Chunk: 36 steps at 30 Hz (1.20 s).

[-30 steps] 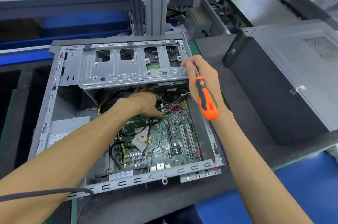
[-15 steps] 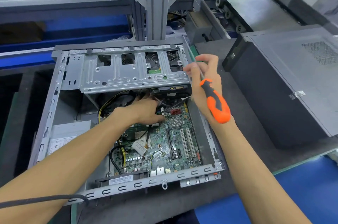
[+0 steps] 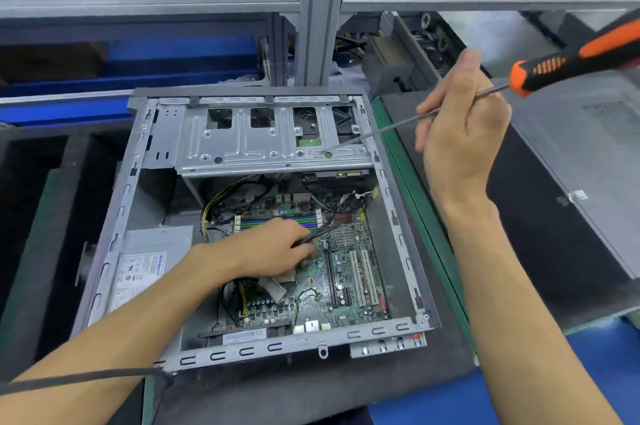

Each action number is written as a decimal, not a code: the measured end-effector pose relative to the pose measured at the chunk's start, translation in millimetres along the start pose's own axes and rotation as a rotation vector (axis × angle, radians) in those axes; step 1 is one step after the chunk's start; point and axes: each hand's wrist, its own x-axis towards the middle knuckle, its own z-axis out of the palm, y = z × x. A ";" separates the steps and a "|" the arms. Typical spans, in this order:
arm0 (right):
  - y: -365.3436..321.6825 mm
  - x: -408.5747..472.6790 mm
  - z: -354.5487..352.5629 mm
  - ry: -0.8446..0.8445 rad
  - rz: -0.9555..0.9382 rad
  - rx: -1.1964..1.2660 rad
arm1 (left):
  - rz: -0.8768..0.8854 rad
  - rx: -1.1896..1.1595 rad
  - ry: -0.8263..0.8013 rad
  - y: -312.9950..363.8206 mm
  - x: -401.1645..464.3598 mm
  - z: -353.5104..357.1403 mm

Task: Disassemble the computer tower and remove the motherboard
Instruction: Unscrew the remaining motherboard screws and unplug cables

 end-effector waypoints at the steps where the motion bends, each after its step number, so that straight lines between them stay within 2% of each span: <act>1: -1.7 1.4 1.2 0.000 -0.013 -0.015 | -0.010 0.003 0.000 -1.1 -0.1 0.5; 7: -9.1 4.5 2.1 0.006 -0.040 -0.031 | 0.000 0.009 0.089 -2.3 0.8 -5.2; 12: -14.9 2.8 -3.2 -0.028 -0.061 0.069 | 0.045 0.001 -0.111 5.9 -2.2 0.9; 14: -16.9 1.1 -4.7 -0.069 -0.091 0.057 | 0.044 0.039 -0.121 8.9 -2.0 5.1; 15: -17.4 -0.6 -5.1 -0.091 -0.098 0.036 | 0.030 0.083 -0.063 8.8 -1.8 6.1; 18: -12.4 -11.6 -6.0 -0.163 -0.097 -0.055 | -0.009 0.226 0.254 6.4 -0.3 2.5; 20: -4.5 -21.1 -5.6 -0.221 -0.088 -0.151 | -0.028 0.149 0.344 4.5 0.5 -1.5; 28: 29.7 -46.9 11.4 -0.532 0.021 -0.433 | 0.028 0.030 -0.001 -2.3 -1.5 8.0; 36: 28.3 -47.5 17.7 -0.514 -0.003 -0.451 | 0.018 0.018 -0.068 -6.5 -0.6 11.8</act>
